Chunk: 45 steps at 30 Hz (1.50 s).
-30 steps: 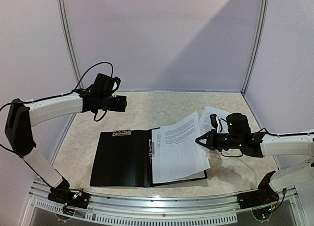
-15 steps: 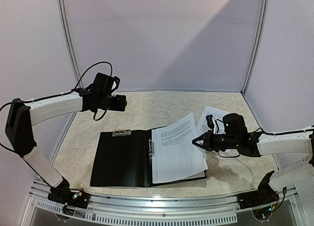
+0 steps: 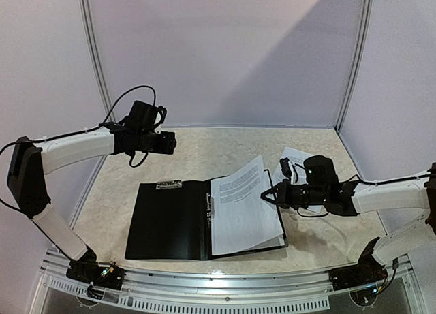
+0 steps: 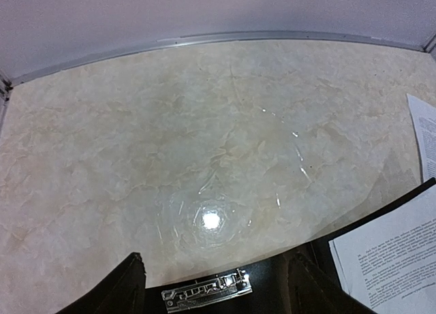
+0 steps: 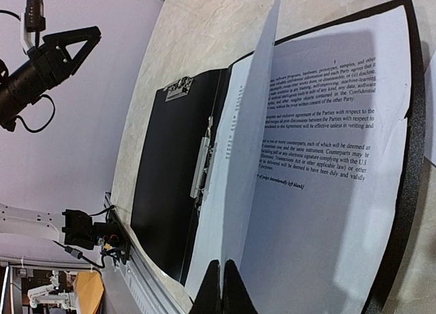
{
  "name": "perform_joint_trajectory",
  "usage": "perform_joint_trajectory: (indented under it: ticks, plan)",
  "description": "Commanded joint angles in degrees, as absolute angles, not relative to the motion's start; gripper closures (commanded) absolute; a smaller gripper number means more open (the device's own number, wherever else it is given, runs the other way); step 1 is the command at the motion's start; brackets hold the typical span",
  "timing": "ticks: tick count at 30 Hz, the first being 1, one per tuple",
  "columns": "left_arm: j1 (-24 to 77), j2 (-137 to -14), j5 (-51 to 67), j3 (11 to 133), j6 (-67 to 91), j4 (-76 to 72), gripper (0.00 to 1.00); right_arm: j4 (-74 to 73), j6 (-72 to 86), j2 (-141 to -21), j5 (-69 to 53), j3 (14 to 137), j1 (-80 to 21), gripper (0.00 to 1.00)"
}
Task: Put the files into the folder
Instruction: Place the file in the spring clip on the folder.
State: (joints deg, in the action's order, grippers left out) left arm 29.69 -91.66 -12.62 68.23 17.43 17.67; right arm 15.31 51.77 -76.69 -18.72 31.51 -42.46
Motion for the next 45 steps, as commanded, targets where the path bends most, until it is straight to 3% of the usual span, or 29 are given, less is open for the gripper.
perform_joint_trajectory:
  ticks: [1, 34, 39, 45]
  plan:
    - [28.7, -92.5, -12.1, 69.5, 17.8, 18.2, 0.28, 15.9, 51.9, -77.4, -19.1, 32.7, -43.0, 0.99]
    - [28.7, -92.6, -11.2, 69.7, 17.8, 18.5, 0.28, 17.6, 54.6, -79.3, -18.3, 32.2, -44.2, 0.97]
    - [28.7, -92.8, -11.0, 69.7, 17.8, 18.5, 0.28, 13.4, 53.5, -78.9, -16.9, 33.7, -44.2, 0.79]
    - [28.7, -93.0, -10.8, 69.8, 17.8, 18.6, 0.28, -7.1, 49.3, -78.7, -8.1, 41.4, -45.5, 0.59]
